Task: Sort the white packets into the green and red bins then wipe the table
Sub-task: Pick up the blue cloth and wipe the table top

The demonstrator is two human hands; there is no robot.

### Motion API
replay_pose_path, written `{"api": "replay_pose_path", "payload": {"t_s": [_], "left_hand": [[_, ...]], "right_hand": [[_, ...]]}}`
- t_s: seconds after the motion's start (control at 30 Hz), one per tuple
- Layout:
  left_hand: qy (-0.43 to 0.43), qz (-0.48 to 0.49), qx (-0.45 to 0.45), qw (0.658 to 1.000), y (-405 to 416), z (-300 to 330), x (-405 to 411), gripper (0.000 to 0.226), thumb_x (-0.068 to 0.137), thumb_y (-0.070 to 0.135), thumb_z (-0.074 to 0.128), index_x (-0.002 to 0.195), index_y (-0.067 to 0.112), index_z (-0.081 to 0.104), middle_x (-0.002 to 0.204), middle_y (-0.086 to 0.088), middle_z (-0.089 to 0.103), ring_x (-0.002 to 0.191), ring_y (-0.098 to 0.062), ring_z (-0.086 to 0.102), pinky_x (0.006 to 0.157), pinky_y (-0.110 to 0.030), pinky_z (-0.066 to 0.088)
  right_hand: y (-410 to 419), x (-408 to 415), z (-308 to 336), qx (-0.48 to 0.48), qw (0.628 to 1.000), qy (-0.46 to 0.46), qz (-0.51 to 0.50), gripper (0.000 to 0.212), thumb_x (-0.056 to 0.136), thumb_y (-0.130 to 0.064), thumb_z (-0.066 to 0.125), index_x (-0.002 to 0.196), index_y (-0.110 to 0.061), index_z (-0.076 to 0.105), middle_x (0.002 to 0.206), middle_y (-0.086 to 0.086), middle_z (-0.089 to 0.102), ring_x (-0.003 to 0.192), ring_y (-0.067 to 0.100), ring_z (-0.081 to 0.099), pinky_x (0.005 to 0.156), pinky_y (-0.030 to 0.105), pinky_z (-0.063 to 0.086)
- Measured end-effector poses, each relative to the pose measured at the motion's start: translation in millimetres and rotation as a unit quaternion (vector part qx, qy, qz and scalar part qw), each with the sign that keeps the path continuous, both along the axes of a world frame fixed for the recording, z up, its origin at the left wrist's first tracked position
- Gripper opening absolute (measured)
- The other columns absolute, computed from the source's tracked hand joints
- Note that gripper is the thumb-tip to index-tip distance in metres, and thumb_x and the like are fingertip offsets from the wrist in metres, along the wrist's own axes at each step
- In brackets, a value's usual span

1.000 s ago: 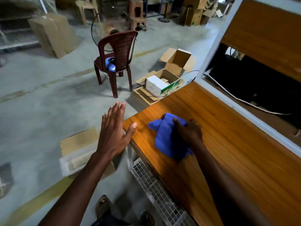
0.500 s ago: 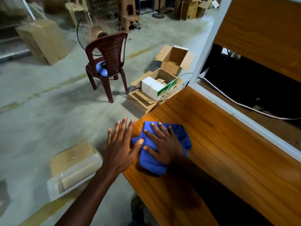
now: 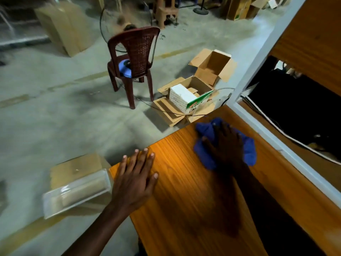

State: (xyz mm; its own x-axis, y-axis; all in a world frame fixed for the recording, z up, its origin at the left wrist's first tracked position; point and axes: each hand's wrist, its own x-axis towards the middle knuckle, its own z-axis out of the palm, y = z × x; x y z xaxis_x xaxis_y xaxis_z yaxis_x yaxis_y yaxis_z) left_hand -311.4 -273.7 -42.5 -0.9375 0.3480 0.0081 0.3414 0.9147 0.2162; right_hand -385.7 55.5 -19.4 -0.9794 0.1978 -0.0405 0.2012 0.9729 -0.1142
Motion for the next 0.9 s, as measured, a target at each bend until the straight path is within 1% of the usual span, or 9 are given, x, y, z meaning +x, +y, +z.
{"api": "replay_pose_path", "payload": {"t_s": [0.13, 0.27, 0.37, 0.47, 0.53, 0.6, 0.67, 0.77, 0.9], "left_hand": [[0.005, 0.002, -0.022, 1.000, 0, 3, 0, 0.060, 0.101, 0.046, 0.027, 0.155, 0.022, 0.032, 0.163, -0.002, 0.028, 0.150, -0.028, 0.027, 0.121, -0.055, 0.019], [-0.024, 0.001, -0.014, 1.000, 0, 6, 1, 0.063, 0.100, 0.051, 0.019, 0.158, 0.028, 0.022, 0.166, 0.002, 0.019, 0.153, -0.025, 0.015, 0.123, -0.052, 0.009], [-0.028, 0.010, -0.013, 0.999, 0, 6, -2, 0.067, 0.097, 0.057, 0.013, 0.158, 0.030, 0.018, 0.167, 0.003, 0.015, 0.154, -0.023, 0.010, 0.124, -0.050, 0.005], [-0.027, 0.010, -0.017, 0.999, 3, 9, 1, 0.070, 0.096, 0.060, 0.010, 0.159, 0.029, 0.014, 0.167, 0.001, 0.011, 0.154, -0.024, 0.008, 0.123, -0.050, 0.004], [-0.029, 0.008, -0.015, 0.999, 2, 10, 1, 0.072, 0.095, 0.063, 0.007, 0.159, 0.030, 0.011, 0.167, 0.001, 0.009, 0.154, -0.024, 0.006, 0.123, -0.049, 0.003], [-0.029, 0.002, -0.006, 1.000, 0, 10, 1, 0.074, 0.094, 0.066, 0.006, 0.159, 0.031, 0.009, 0.167, 0.001, 0.008, 0.154, -0.024, 0.005, 0.123, -0.050, 0.003], [-0.025, -0.004, -0.008, 1.000, -2, 9, -4, 0.074, 0.094, 0.066, 0.006, 0.159, 0.031, 0.009, 0.167, 0.001, 0.009, 0.154, -0.023, 0.005, 0.123, -0.050, 0.003], [-0.027, -0.007, -0.018, 0.999, -5, 8, -5, 0.072, 0.096, 0.065, 0.007, 0.159, 0.031, 0.011, 0.167, 0.002, 0.009, 0.155, -0.022, 0.005, 0.123, -0.050, 0.003], [-0.025, -0.001, -0.025, 0.999, -5, 8, -3, 0.067, 0.099, 0.062, 0.009, 0.159, 0.030, 0.009, 0.168, 0.003, 0.007, 0.155, -0.022, 0.003, 0.123, -0.050, 0.002]], "right_hand": [[-116, 169, -10, -0.065, 0.973, 0.037, 0.217, 0.085, 0.086, -0.081, 0.036, 0.154, -0.030, 0.039, 0.165, 0.008, 0.027, 0.152, 0.035, 0.023, 0.117, 0.063, 0.021], [-159, 272, -9, -0.097, 0.920, 0.033, 0.377, 0.076, 0.086, -0.079, 0.043, 0.150, -0.036, 0.042, 0.164, 0.002, 0.029, 0.153, 0.030, 0.022, 0.117, 0.061, 0.024], [-116, 228, -9, -0.092, 0.947, 0.048, 0.303, 0.067, 0.089, -0.073, 0.044, 0.147, -0.038, 0.045, 0.162, 0.001, 0.034, 0.149, 0.031, 0.031, 0.119, 0.059, 0.021], [-11, 163, -13, -0.021, 0.993, 0.072, 0.095, 0.065, 0.089, -0.068, 0.042, 0.138, -0.027, 0.055, 0.149, 0.013, 0.050, 0.131, 0.039, 0.051, 0.108, 0.059, 0.037], [77, 141, -1, 0.010, 0.999, 0.023, -0.041, 0.074, 0.089, -0.072, 0.029, 0.138, -0.022, 0.051, 0.142, 0.016, 0.053, 0.126, 0.040, 0.052, 0.103, 0.058, 0.041], [147, 143, 9, 0.015, 0.995, -0.019, -0.093, 0.085, 0.086, -0.076, 0.016, 0.144, -0.021, 0.045, 0.143, 0.017, 0.052, 0.127, 0.040, 0.050, 0.102, 0.056, 0.041], [165, 154, 11, 0.026, 0.995, -0.031, -0.094, 0.090, 0.084, -0.077, 0.012, 0.151, -0.024, 0.038, 0.151, 0.016, 0.046, 0.135, 0.038, 0.044, 0.107, 0.056, 0.036], [95, 188, 5, 0.009, 0.998, -0.022, -0.064, 0.091, 0.083, -0.079, 0.017, 0.153, -0.025, 0.036, 0.161, 0.013, 0.033, 0.145, 0.036, 0.033, 0.114, 0.060, 0.025], [-65, 302, -7, -0.053, 0.983, 0.059, 0.166, 0.078, 0.090, -0.074, 0.037, 0.149, -0.025, 0.047, 0.160, 0.011, 0.037, 0.146, 0.038, 0.035, 0.115, 0.063, 0.023]]}}
